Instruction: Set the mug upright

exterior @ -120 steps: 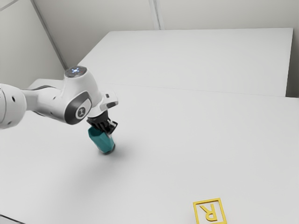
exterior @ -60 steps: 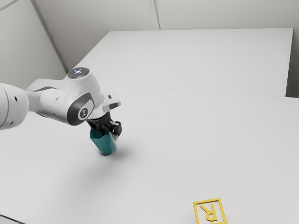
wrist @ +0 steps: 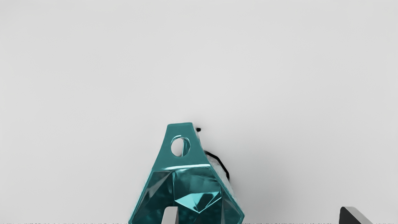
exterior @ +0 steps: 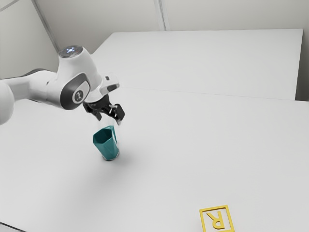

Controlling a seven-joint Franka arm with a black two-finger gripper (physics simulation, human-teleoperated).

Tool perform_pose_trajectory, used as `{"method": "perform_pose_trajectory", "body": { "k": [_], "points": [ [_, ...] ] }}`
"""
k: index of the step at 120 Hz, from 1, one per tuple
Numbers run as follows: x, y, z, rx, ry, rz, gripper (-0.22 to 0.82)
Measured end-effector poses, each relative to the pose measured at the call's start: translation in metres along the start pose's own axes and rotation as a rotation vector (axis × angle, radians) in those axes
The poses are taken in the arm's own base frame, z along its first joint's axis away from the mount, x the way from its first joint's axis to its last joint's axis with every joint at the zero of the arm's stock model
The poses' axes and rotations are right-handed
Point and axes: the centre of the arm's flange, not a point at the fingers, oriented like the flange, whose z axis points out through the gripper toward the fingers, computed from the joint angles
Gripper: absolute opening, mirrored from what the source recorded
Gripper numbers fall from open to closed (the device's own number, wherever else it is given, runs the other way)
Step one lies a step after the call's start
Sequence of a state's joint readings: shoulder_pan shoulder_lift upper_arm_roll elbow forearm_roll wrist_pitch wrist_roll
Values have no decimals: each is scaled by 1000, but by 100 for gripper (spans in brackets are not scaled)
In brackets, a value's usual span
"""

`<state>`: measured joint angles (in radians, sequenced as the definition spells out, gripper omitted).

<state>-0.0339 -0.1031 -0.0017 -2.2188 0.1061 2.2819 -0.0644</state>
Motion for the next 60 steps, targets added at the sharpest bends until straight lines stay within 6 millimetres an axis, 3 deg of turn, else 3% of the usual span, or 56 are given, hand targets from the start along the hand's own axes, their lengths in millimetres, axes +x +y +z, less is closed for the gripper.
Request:
{"method": "perform_pose_trajectory", "body": {
  "k": [33, 60],
  "points": [
    [52, -7, -76, -24, -93, -40, 58],
    [69, -16, -136, -18, -142, -55, 58]
  ]
}}
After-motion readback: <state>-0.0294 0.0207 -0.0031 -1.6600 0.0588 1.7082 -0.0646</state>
